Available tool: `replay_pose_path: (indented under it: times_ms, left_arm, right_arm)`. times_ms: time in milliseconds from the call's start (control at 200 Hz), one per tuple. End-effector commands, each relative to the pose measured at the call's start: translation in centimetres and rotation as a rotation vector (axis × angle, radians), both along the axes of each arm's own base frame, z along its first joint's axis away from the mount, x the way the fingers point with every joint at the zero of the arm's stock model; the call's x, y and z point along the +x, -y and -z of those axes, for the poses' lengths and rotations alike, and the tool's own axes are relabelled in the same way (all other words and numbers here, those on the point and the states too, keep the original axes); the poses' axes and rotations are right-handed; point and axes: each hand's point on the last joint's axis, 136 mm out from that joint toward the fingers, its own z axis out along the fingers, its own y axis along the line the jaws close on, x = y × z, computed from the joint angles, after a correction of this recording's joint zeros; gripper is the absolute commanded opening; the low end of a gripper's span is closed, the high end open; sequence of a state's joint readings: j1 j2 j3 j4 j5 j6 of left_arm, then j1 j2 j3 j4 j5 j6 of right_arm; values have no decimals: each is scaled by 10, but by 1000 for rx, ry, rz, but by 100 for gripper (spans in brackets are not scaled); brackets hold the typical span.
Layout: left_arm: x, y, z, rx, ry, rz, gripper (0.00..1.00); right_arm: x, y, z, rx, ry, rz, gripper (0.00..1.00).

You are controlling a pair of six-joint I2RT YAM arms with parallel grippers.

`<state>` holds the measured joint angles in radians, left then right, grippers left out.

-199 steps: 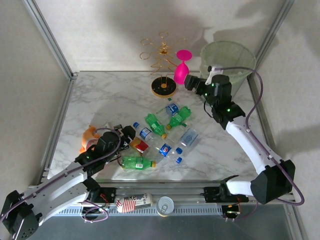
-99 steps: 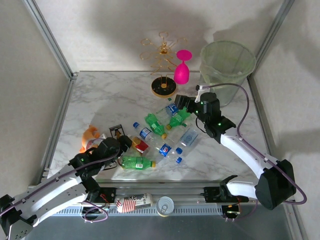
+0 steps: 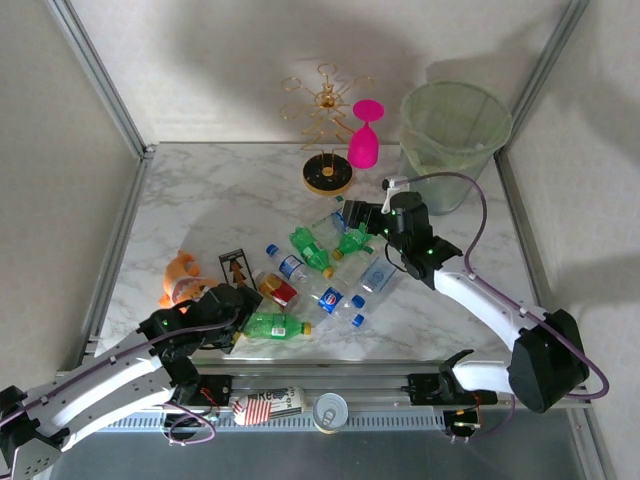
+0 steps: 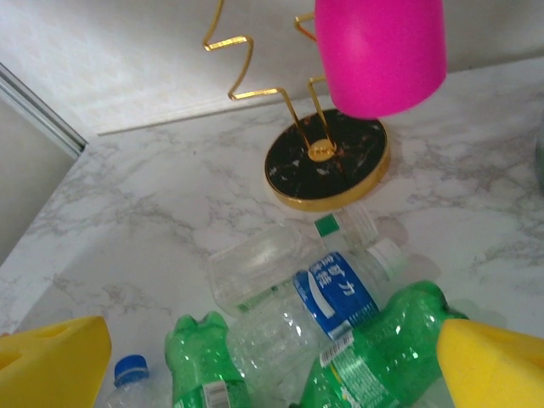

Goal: Put the plastic bottles in the bin

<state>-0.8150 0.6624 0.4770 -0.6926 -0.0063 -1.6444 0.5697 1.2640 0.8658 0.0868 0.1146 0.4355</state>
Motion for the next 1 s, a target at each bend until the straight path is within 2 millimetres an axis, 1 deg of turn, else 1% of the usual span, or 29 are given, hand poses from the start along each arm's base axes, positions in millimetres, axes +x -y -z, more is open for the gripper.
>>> replay_pose_path:
  times_ms: [0, 115, 325, 461, 631, 806, 996]
  left_arm:
    - [-12, -6, 15, -32, -94, -119, 92]
    - [-14, 0, 24, -46, -132, -143, 89]
    - [-12, 7, 34, 2, -174, -143, 89]
    - [-9, 14, 41, -38, -179, -166, 87]
    - [-7, 14, 48, -29, -186, -192, 82]
    - [-5, 14, 55, -23, -194, -202, 77]
    - [-6, 13, 64, -1, -211, -208, 76]
  right_arm:
    - [-7, 4, -6, 38, 19, 19, 99]
    - [-11, 8, -7, 43, 28, 25, 99]
    - [-18, 16, -8, 31, 37, 38, 99]
    - [-21, 20, -7, 19, 41, 43, 99]
    - [-22, 24, -2, -16, 36, 53, 99]
    - [-21, 26, -1, -36, 41, 58, 99]
    - [-20, 27, 1, -57, 40, 60, 99]
